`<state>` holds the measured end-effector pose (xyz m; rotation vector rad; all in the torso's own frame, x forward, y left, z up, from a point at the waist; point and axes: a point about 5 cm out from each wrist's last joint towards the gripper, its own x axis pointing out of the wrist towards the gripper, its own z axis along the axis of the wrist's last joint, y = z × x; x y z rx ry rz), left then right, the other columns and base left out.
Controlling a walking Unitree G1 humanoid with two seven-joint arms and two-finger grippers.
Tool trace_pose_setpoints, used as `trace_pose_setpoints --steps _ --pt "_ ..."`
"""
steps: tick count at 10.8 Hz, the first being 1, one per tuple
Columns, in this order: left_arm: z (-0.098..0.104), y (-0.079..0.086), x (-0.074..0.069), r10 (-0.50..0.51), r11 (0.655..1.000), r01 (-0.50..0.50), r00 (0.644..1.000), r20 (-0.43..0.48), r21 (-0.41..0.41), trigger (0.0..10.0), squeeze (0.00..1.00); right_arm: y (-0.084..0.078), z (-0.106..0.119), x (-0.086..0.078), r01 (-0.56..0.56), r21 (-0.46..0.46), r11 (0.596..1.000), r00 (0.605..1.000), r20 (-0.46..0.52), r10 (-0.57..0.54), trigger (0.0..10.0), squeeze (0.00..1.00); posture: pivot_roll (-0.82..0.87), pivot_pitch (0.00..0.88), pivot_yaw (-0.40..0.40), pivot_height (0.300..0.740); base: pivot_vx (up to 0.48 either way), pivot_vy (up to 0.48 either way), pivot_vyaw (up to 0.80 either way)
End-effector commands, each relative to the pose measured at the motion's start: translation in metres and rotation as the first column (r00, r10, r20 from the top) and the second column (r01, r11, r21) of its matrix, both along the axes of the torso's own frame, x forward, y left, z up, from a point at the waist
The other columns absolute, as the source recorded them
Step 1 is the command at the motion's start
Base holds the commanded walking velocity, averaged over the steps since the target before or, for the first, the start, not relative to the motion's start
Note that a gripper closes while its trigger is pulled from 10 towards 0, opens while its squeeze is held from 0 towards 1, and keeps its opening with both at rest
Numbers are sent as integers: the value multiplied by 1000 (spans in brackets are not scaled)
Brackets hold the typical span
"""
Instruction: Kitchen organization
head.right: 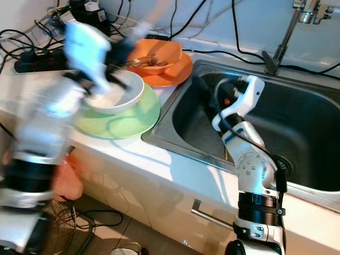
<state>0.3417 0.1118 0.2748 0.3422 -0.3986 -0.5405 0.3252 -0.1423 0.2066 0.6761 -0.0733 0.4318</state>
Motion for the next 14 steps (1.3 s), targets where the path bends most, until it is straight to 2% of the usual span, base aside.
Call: trace_pose_setpoints --steps 1,4,7,10,13,14 --pt "-2 -7 2 -5 1000 5 1000 17 21 0 0 1 13 -2 -31 40 999 999 36 29 10000 0 249 21 36 740 0 0 0" --pt "-23 -31 5 -57 997 57 998 10 47 0 0 4 17 -8 -79 75 994 996 37 76 10000 0 240 23 44 740 0 0 0" --pt "-50 -58 -3 -141 987 142 990 -15 73 0 0 9 18 -8 -107 106 989 994 20 106 10000 0 239 27 47 740 0 0 0" --pt "-57 -76 -12 -211 974 210 978 3 85 0 0 10 21 -8 -104 110 989 994 33 101 10000 0 237 30 49 740 0 0 0" --pt "-60 -82 -24 -255 963 252 967 22 98 0 0 11 22 -5 -90 112 990 996 35 87 10000 0 243 35 47 740 0 0 0" --pt "-60 -79 -31 -270 959 266 962 38 95 0 0 8 21 -3 -67 116 991 998 29 64 3804 0 247 36 48 740 0 0 0"
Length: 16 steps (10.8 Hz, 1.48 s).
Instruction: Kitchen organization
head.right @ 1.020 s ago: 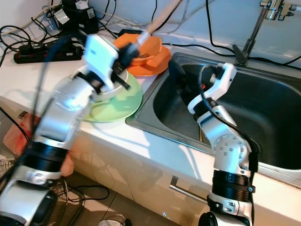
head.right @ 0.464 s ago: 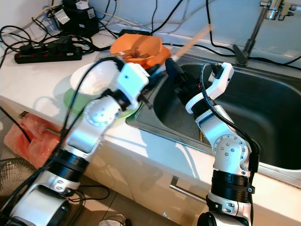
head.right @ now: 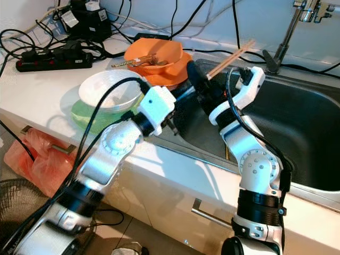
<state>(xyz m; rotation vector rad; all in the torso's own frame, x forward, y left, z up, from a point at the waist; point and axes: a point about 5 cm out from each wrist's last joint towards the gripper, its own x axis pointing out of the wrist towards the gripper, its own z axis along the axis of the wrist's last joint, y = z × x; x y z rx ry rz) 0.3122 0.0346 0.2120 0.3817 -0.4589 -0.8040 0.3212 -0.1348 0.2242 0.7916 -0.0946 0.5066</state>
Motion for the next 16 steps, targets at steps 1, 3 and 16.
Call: trace_pose_setpoints --steps 1,3,16 --pt "2 1 -5 -20 1000 20 1000 23 6 0 0 -2 2 3 22 1 1000 1000 0 -22 0 0 251 38 47 740 0 0 0" --pt "-3 10 -9 -1 1000 1 1000 22 17 0 0 -5 0 7 46 12 999 999 -22 -45 0 0 260 41 41 740 0 0 0" --pt "-3 5 -10 -6 1000 6 1000 13 26 10000 298 -21 -9 16 149 75 986 983 -122 -140 0 0 257 43 32 740 0 0 0"
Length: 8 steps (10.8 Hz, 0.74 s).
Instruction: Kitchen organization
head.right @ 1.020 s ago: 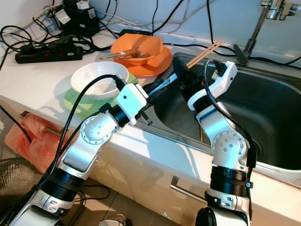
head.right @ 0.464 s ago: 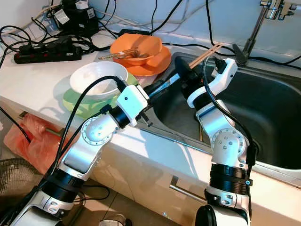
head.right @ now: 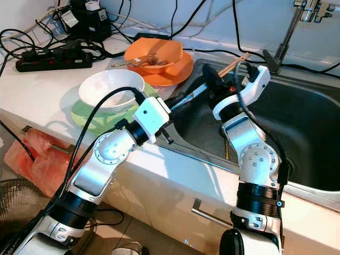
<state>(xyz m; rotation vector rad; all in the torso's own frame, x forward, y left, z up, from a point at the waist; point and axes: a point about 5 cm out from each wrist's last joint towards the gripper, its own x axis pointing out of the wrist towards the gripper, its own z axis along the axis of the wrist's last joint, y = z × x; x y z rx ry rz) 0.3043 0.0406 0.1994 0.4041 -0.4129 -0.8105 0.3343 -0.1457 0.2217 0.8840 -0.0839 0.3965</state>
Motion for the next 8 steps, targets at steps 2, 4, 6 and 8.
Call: trace_pose_setpoints --steps 2,4,6,8 --pt "11 -3 0 -9 1000 10 999 40 -24 10000 1000 -13 -9 4 86 3 996 994 -63 -86 0 0 257 41 32 740 0 0 0" --pt "13 -1 0 0 999 1 999 43 -34 10000 1000 -16 -11 7 111 12 994 991 -83 -110 0 0 267 37 28 740 0 0 0" --pt "17 2 1 12 999 -10 999 48 -40 10000 1000 -23 -14 11 169 -23 985 981 -96 -171 0 0 275 37 24 740 0 0 0" --pt "21 10 2 41 999 -40 999 31 -26 10000 1000 -36 -17 14 270 -229 935 956 -53 -289 0 0 279 38 27 740 0 0 0"
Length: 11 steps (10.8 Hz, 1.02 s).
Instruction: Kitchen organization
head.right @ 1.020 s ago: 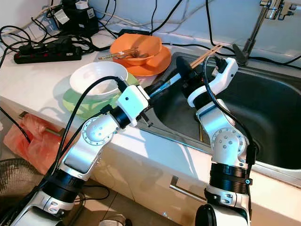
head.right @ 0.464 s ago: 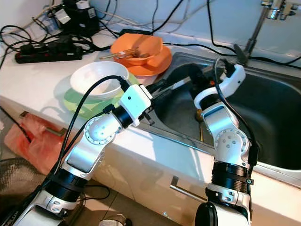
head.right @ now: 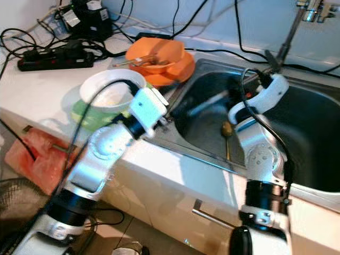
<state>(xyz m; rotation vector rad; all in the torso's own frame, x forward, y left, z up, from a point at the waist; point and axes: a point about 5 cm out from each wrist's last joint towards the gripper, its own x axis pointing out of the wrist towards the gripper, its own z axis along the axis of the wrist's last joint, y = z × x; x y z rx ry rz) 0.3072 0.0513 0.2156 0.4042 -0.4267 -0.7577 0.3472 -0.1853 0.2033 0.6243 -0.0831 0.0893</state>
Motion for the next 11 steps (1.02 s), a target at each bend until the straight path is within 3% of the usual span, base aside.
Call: trace_pose_setpoints --steps 1,2,3,4,5,9,10,11 --pt "6 5 0 10 1000 -10 1000 2 0 10000 1000 0 -3 2 33 -127 991 999 -14 -35 196 0 279 37 29 740 0 0 0" --pt "8 10 1 22 1000 -22 1000 -2 6 10000 1000 -2 -9 2 59 -297 953 997 -29 -71 4157 0 280 37 29 740 0 0 0" --pt "14 18 1 48 999 -48 999 -20 -1 10000 1000 -2 -18 3 36 -431 902 997 -49 -63 4235 0 287 38 29 740 0 0 0" --pt "16 21 1 59 998 -59 998 -32 -1 10000 1000 -2 -20 3 33 -483 875 997 -43 -61 9647 0 289 38 28 740 0 0 0" --pt "22 30 1 96 995 -97 993 -74 -20 10000 1000 -3 -24 4 17 -499 866 996 -63 -56 10000 0 298 41 23 740 0 0 0" --pt "23 50 1 172 985 -167 970 -175 41 10000 1000 -2 -34 8 -6 -599 801 995 -86 -57 10000 0 314 36 15 740 0 0 0" --pt "26 52 0 183 983 -179 966 -181 38 10000 1000 -4 -37 9 -4 -614 789 993 -93 -66 10000 1000 314 35 16 740 0 0 0" --pt "28 56 1 203 979 -198 962 -181 44 10000 1000 -4 -38 9 -4 -613 790 993 -95 -69 10000 1000 314 35 17 740 0 0 0"
